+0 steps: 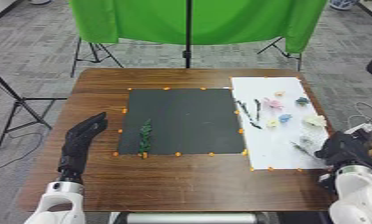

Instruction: Arrange flowers

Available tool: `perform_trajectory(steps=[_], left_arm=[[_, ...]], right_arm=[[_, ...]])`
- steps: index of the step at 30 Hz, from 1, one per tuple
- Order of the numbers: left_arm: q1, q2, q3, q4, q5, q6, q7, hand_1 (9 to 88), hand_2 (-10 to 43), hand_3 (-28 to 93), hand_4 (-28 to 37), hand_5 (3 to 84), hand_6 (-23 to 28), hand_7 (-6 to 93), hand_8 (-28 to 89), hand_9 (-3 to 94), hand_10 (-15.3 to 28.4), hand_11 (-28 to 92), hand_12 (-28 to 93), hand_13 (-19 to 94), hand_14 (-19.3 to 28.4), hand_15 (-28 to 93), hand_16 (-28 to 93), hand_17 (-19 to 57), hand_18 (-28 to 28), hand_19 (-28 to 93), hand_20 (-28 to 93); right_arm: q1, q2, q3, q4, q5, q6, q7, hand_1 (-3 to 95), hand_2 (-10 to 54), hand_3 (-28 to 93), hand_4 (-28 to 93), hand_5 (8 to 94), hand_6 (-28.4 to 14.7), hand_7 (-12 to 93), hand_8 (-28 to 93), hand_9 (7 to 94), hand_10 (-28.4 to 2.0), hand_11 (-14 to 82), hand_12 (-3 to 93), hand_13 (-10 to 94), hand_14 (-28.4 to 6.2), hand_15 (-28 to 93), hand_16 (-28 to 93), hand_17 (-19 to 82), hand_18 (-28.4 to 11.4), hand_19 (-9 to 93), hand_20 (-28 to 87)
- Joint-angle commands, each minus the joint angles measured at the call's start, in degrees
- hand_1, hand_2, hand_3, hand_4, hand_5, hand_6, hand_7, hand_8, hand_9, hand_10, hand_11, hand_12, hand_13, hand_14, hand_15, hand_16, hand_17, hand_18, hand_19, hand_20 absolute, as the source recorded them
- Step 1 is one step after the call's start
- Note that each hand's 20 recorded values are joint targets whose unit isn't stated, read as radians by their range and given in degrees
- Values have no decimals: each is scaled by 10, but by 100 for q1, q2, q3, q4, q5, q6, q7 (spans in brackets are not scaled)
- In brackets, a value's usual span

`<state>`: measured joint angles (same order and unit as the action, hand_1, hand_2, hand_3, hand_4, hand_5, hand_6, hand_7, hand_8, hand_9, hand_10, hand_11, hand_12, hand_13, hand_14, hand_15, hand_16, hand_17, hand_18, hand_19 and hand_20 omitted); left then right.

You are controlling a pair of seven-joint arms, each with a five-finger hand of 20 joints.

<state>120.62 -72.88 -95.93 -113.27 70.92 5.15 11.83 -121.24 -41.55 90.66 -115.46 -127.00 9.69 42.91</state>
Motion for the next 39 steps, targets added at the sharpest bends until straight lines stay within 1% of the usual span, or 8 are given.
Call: perform_trajectory(steps=[1,11,22,31,35,36,38,39], left_arm=[[112,-53,-7,-27,23,30,-76,266,-49,664,-199,475,29,108,-54,432,123,150,155,307,161,181,40,9,140,56,192],[55,-47,30,-17,65,-72,-127,265,-47,665,-199,476,30,106,-54,431,122,150,156,307,161,182,40,9,140,57,192],[33,-37,34,5,46,-203,-252,265,-47,664,-198,473,30,105,-53,432,123,150,156,308,161,182,40,8,140,56,191],[19,-24,18,1,87,-387,-393,261,-44,660,-200,469,30,102,-51,431,123,148,155,306,163,181,40,6,141,54,189],[8,-24,-6,-8,97,-501,-498,260,-44,659,-200,466,28,101,-51,431,122,147,155,305,164,181,40,5,141,54,188],[6,-22,-11,-11,114,-519,-510,260,-44,659,-200,465,28,100,-51,430,123,147,155,305,164,181,40,5,141,54,188],[-8,-19,-18,-8,130,-568,-550,260,-44,659,-200,464,29,99,-50,430,122,147,155,304,165,180,40,5,141,54,188],[-11,-20,-21,-9,136,-592,-567,260,-44,658,-200,464,29,98,-50,430,123,146,155,304,165,179,40,5,141,54,188]], right_arm=[[73,-15,86,-484,120,288,-216,620,-95,526,-172,838,-2,181,150,919,-104,187,330,936,-26,521,317,678,-85,932,456],[2093,-429,-1675,-1060,437,501,-424,619,-95,530,-151,846,-6,179,156,929,-103,204,326,937,-22,535,306,689,-82,932,460],[3981,-1612,-4090,149,993,367,-745,623,-95,521,-140,847,-10,175,160,928,-104,208,327,937,-22,540,298,692,-77,932,460],[4584,-2054,-4913,944,1339,238,-670,619,-95,497,-127,844,-15,178,164,925,-108,225,313,937,-21,546,290,698,-74,932,455],[4703,-2080,-5060,1027,1373,278,-723,603,-95,393,-82,835,-24,177,164,911,-123,282,234,937,-23,544,290,699,-72,932,447],[4728,-2083,-5089,1036,1401,307,-761,646,-95,241,37,831,-26,178,161,910,-123,283,231,937,-23,540,287,691,-68,932,441],[4760,-2078,-5149,1024,1343,314,-791,781,-95,-221,355,824,-27,175,155,910,-125,284,230,937,-23,542,286,699,-69,932,443],[4765,-2070,-5175,1016,1315,336,-823,776,-95,-263,396,819,-27,173,145,910,-126,286,230,937,-23,542,286,700,-69,932,441]])
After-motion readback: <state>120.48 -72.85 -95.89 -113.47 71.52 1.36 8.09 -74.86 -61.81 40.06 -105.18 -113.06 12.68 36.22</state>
